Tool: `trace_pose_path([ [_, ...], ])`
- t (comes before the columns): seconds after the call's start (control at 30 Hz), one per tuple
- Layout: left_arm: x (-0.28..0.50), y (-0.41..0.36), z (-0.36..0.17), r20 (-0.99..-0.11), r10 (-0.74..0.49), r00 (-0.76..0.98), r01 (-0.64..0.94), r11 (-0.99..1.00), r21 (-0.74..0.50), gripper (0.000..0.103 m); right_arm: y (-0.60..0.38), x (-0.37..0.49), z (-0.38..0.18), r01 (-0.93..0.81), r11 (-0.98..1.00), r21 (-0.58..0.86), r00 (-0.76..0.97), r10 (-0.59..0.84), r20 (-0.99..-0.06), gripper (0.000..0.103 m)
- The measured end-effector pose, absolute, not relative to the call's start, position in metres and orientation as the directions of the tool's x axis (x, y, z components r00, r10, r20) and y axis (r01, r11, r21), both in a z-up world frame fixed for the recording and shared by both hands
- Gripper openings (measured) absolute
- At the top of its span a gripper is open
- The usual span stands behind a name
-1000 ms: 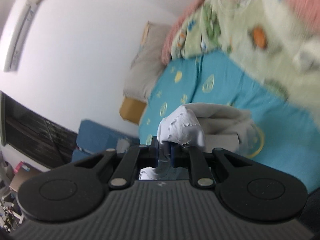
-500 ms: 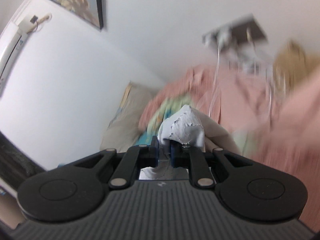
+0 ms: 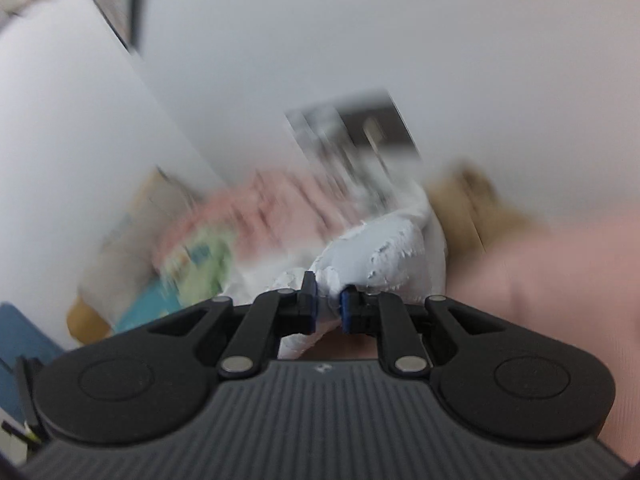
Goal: Fold clothes
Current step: 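Carry the folded T-shirt toward the pink throw by the wall with both grippers, then open both grippers to set the folded T-shirt down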
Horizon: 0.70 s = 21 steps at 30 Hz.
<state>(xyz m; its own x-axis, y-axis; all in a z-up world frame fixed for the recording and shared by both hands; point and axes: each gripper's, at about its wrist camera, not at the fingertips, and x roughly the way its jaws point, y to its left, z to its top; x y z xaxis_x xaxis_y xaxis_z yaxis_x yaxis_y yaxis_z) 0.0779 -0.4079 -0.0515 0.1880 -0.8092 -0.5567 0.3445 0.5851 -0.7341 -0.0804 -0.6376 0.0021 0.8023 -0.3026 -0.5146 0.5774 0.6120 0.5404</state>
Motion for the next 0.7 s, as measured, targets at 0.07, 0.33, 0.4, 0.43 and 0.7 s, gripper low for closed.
trace_pose_path([
  [0.07, 0.066, -0.398, -0.070, -0.561, -0.808, 0.182, 0.362, 0.585, -0.725, 0.023, -0.626, -0.090, -0.016, 0.588, 0.629, 0.509, 0.790, -0.313, -0.527, 0.015],
  [0.33, 0.054, -0.401, -0.044, -0.623, -0.735, 0.269, 0.468, 0.664, -0.582, 0.067, -0.602, -0.107, 0.005, 0.594, 0.669, 0.447, 0.782, -0.352, -0.514, 0.017],
  [0.4, 0.048, -0.398, -0.027, -0.644, -0.702, 0.303, 0.488, 0.695, -0.528, 0.083, -0.596, -0.110, 0.014, 0.595, 0.677, 0.433, 0.782, -0.361, -0.509, 0.021],
  [0.43, 0.045, -0.397, -0.019, -0.654, -0.685, 0.321, 0.497, 0.710, -0.499, 0.086, -0.594, -0.112, 0.018, 0.595, 0.682, 0.426, 0.781, -0.365, -0.506, 0.042],
  [0.7, -0.007, -0.362, 0.057, -0.598, -0.655, 0.462, 0.576, 0.734, -0.360, 0.103, -0.562, -0.137, 0.061, 0.566, 0.729, 0.385, 0.801, -0.377, -0.464, 0.095],
])
